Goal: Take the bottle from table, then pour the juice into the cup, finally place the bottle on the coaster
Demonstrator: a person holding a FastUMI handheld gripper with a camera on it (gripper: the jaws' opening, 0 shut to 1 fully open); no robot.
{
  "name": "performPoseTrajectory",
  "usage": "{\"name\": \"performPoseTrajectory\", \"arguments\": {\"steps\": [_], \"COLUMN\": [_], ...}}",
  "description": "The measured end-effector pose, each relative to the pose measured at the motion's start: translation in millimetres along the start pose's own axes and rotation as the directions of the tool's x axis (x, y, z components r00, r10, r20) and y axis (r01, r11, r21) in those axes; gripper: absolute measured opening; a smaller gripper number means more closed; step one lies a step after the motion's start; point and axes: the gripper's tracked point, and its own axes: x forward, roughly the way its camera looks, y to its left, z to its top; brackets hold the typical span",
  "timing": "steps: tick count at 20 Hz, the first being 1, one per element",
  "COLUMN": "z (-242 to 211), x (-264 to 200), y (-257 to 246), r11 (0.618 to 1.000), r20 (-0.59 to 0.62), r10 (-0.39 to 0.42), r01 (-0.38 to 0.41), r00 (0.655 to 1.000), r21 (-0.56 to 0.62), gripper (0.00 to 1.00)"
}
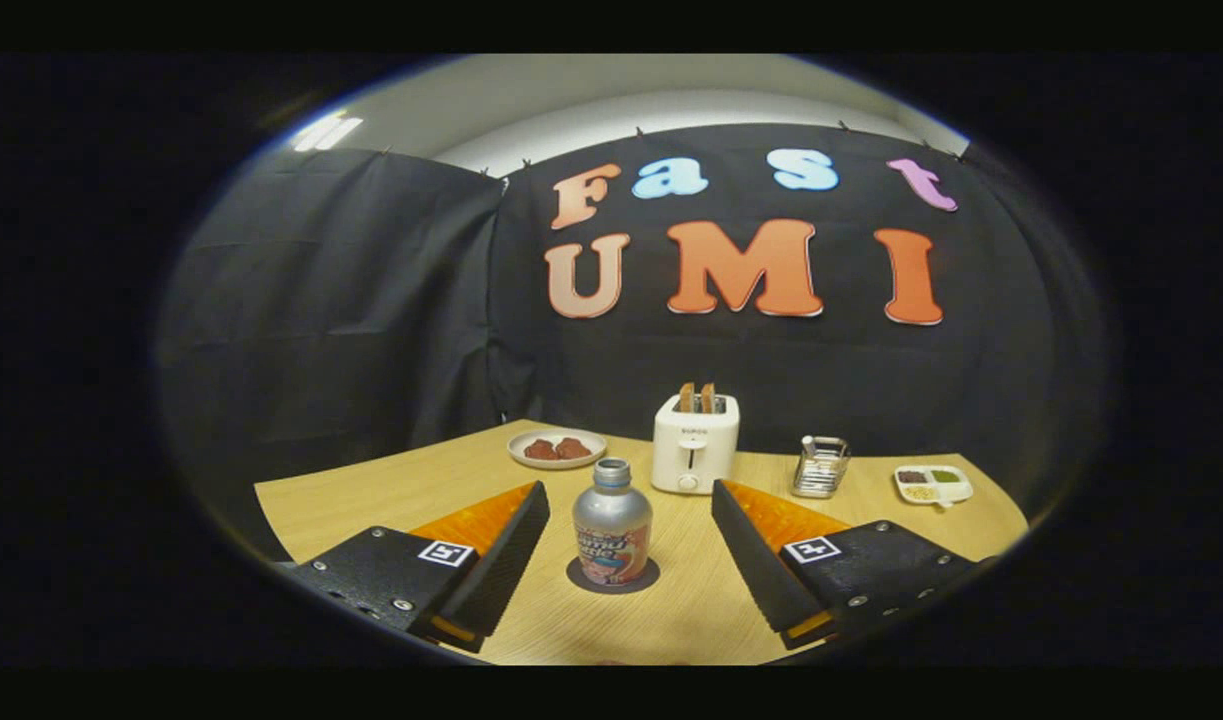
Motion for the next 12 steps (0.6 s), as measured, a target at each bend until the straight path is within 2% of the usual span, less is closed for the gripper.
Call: {"name": "performPoseTrajectory", "arguments": {"steps": [7, 12], "z": [89.2, 100.9], "x": [-83.7, -135.7], "y": [-32.9, -65.2], "r11": [0.994, 0.978], "r20": [0.179, 0.223], "r10": [-0.107, -0.190], "r01": [0.112, 0.205], "r00": [0.978, 0.956], "r21": [-0.019, -0.043], "gripper": [0.97, 0.97]}}
